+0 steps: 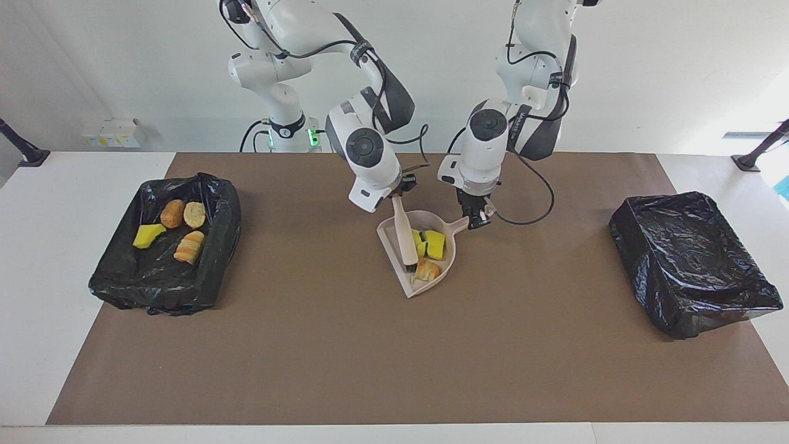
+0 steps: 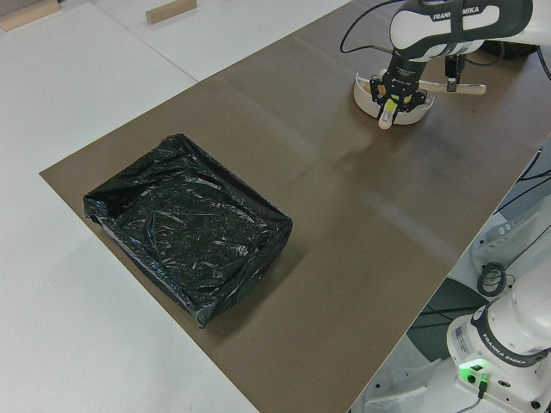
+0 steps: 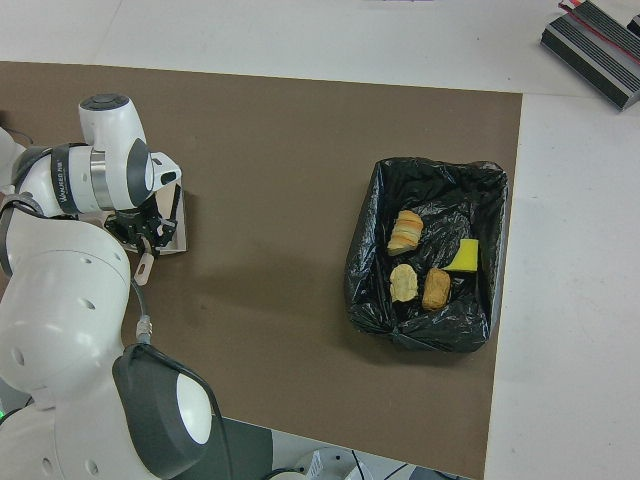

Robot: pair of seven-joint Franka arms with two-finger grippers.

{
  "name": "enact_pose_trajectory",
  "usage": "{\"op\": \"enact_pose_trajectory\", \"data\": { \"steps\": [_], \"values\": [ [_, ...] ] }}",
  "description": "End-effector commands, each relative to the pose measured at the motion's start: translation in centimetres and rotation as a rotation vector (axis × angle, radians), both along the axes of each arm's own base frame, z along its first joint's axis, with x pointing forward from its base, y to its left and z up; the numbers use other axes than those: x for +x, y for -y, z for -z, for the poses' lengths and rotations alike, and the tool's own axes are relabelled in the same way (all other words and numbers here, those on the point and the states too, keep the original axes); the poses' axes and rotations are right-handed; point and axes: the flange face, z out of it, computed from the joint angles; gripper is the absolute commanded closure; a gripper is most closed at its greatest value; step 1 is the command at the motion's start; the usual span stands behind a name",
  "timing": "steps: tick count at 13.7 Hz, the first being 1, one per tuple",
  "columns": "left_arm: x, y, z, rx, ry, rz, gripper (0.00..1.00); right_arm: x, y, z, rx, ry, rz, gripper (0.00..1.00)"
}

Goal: Sweep and dump trash in bin
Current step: 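Sweep the remaining scraps into the dustpan with the brush in the right gripper, then carry the dustpan to the bin nearest the left gripper and dump it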

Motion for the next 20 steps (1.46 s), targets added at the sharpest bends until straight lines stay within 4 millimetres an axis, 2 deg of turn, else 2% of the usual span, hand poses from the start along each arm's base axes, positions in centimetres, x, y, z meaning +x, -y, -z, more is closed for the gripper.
{"op": "enact_pose_trajectory", "data": {
  "steps": [1, 4, 6, 8, 10, 12, 13, 14, 16, 18, 20],
  "values": [
    [-0.1, -0.1, 0.9, -0.031, 0.029, 0.076, 1.00, -0.1, 1.8, -2.9, 0.026, 0.002, 0.055, 1.00],
    [1.2, -1.8, 0.8, -0.039, 0.039, 0.075, 1.00, -0.1, 3.8, -5.5, 0.018, 0.000, 0.068, 1.00],
    [1.7, -1.9, 1.0, -0.055, 0.038, 0.082, 1.00, 0.1, 6.5, -8.6, 0.020, 0.001, 0.093, 1.00],
    [2.2, -2.4, 0.8, -0.085, 0.041, 0.073, 1.00, -0.3, 8.1, -10.9, 0.001, -0.012, 0.101, 1.00],
    [3.4, -4.3, -0.2, -0.086, 0.047, 0.073, 1.00, -1.7, 8.7, -10.4, -0.047, -0.021, 0.142, 1.00],
    [4.3, -5.0, -2.2, -0.087, 0.035, 0.077, 1.00, -4.8, 10.1, -8.5, -0.091, -0.045, 0.148, 1.00],
    [5.5, -5.7, -3.8, -0.088, 0.040, 0.079, 1.00, -6.0, 10.6, -8.0, -0.098, -0.044, 0.148, 1.00],
    [6.5, -6.7, -5.1, -0.085, 0.030, 0.101, 1.00, -6.5, 10.3, -7.6, -0.095, -0.028, 0.147, 1.00],
    [8.0, -9.3, -6.9, -0.076, 0.002, 0.123, 1.00, -7.2, 8.9, -7.0, -0.093, -0.008, 0.128, 1.00],
    [9.5, -12.8, -8.9, -0.100, -0.014, 0.133, 1.00, -9.1, 6.7, -5.3, -0.123, -0.023, 0.116, 1.00],
    [10.8, -16.9, -10.3, -0.119, -0.020, 0.155, 1.00, -11.3, 3.2, -3.0, -0.132, 0.040, 0.164, 1.00]
  ]
}}
